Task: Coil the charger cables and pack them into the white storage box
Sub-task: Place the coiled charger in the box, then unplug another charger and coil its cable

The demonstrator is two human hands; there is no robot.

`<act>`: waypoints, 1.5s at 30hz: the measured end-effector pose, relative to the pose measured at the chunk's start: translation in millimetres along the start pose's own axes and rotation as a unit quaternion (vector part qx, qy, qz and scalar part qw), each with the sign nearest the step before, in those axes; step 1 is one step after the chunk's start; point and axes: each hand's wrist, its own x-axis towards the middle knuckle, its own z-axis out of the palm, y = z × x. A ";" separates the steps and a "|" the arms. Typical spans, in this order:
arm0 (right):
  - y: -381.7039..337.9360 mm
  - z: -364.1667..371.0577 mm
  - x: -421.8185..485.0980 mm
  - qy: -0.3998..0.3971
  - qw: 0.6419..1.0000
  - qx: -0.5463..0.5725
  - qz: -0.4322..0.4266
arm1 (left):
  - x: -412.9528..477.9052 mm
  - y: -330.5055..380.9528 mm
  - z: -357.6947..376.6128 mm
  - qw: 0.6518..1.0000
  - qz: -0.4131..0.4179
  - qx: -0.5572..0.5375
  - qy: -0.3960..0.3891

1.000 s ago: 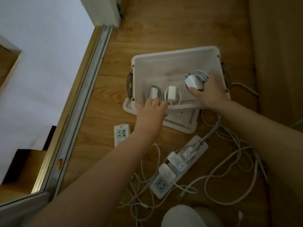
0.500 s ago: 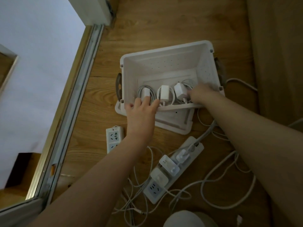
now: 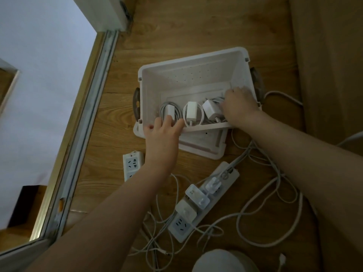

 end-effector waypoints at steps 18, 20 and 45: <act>-42.0 27.9 -131.8 -0.145 0.935 0.105 -0.306 | -73.4 0.3 0.9 0.989 -0.017 -0.138 -0.049; -46.1 33.4 -138.6 -0.204 0.929 0.039 -0.307 | -104.8 1.0 2.7 0.961 -0.059 -0.221 -0.153; -92.2 13.3 -129.5 -0.249 0.908 -0.088 -0.324 | -154.6 4.7 53.0 0.951 -0.102 -0.173 -0.237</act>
